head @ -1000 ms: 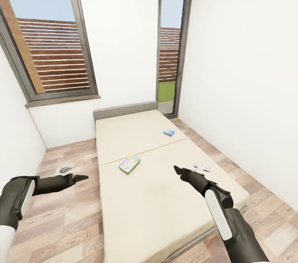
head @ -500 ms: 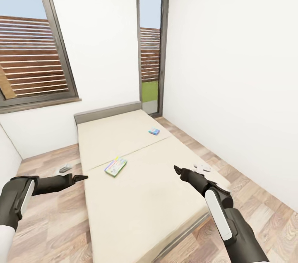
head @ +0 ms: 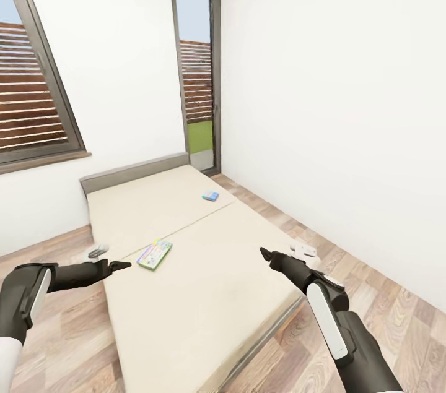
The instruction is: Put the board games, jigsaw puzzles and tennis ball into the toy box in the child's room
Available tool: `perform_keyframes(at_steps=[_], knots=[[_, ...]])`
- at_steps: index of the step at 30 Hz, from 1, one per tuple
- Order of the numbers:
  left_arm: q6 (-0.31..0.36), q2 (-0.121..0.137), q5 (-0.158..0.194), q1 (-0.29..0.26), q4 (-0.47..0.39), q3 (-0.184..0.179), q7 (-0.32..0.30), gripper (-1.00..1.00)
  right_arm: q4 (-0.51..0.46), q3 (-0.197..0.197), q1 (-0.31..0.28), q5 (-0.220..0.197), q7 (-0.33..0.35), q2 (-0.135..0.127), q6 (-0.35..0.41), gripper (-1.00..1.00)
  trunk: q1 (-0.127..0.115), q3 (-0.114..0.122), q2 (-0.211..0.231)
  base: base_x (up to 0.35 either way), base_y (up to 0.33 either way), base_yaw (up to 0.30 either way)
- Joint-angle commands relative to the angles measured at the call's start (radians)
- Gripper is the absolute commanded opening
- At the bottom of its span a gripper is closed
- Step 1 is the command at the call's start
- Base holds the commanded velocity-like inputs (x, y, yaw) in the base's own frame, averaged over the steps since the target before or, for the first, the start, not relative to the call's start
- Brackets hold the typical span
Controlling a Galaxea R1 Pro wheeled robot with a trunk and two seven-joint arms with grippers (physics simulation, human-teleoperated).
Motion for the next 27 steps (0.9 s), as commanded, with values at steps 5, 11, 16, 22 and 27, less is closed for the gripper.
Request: perform_keyframes(at_steps=[5, 11, 16, 22, 27], knots=[[0.007, 0.001, -0.007, -0.001, -0.001, 0.003, -0.008, 1.00, -0.001, 0.000, -0.001, -0.006, -0.004, 0.000, 0.004, 1.00, 0.000, -0.002, -0.002, -0.087, 0.096, -0.279], [0.005, 0.002, -0.006, -0.001, -0.001, 0.003, -0.008, 1.00, -0.001, 0.000, -0.001, -0.006, -0.004, 0.000, 0.004, 1.00, 0.000, -0.002, -0.002, -0.021, 0.026, -0.279], [0.006, 0.002, -0.006, -0.001, -0.001, 0.003, -0.008, 1.00, -0.001, 0.000, -0.001, -0.007, -0.004, 0.000, 0.004, 1.00, 0.000, -0.002, -0.002, -0.003, 0.034, -0.279], [0.007, 0.002, -0.005, -0.001, -0.001, 0.003, -0.008, 1.00, -0.001, 0.000, -0.001, -0.007, -0.004, 0.000, 0.004, 1.00, 0.000, -0.002, -0.002, -0.001, 0.173, -0.260], [0.007, 0.002, -0.005, -0.001, -0.001, 0.003, -0.008, 1.00, -0.001, 0.000, -0.001, -0.007, -0.004, 0.001, 0.004, 1.00, 0.000, -0.002, -0.002, -0.011, 0.081, -0.098]])
